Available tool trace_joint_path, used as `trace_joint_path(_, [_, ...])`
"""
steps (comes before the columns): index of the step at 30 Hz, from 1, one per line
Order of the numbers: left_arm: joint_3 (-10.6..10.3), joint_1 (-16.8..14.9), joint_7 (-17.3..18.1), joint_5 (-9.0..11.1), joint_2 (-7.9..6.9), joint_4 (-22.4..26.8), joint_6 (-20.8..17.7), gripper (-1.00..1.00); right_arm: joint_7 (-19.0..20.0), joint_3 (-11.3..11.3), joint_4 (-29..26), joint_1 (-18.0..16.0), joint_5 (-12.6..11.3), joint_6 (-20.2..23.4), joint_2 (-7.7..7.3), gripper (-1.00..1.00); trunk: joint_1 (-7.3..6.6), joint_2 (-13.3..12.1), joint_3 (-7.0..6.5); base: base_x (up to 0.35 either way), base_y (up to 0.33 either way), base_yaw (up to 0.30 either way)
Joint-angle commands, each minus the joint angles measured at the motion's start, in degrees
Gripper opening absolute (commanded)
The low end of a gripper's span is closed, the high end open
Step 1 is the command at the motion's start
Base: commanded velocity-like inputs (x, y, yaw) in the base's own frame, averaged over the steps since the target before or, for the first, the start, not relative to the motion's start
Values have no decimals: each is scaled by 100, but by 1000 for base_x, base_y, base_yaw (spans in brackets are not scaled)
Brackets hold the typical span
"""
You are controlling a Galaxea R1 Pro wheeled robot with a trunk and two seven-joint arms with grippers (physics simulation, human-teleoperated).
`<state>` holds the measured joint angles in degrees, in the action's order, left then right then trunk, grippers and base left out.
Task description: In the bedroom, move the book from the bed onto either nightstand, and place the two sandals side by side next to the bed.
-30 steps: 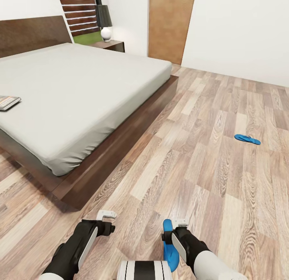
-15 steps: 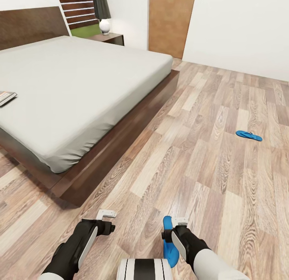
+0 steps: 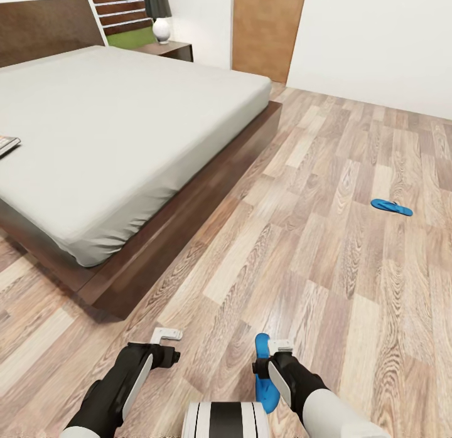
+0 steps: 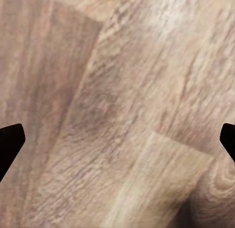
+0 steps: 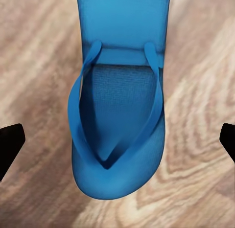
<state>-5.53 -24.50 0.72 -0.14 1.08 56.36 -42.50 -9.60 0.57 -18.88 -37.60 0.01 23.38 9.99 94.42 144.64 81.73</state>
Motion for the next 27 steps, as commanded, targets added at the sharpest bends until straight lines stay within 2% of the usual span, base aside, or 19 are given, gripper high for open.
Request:
trace_joint_path(1, [-1,-2,8,-3,0,7,-26,100,-19,8,-12,-2,-1,35,1,100,1,3,27,0,0,0])
trace_joint_path(3, [-1,-2,8,-3,1,7,-25,100,-18,10,-15,-7,2,35,1,100,6,6,71,0,0,0])
trace_joint_path(20, [-1,-2,8,-3,0,7,-21,100,-15,22,-60,-156,8,35,1,100,6,6,71,0,0,0])
trace_joint_path(27, [-1,-2,8,-3,0,7,-21,100,-15,22,-67,-208,5,35,1,100,25,15,226,0,0,0])
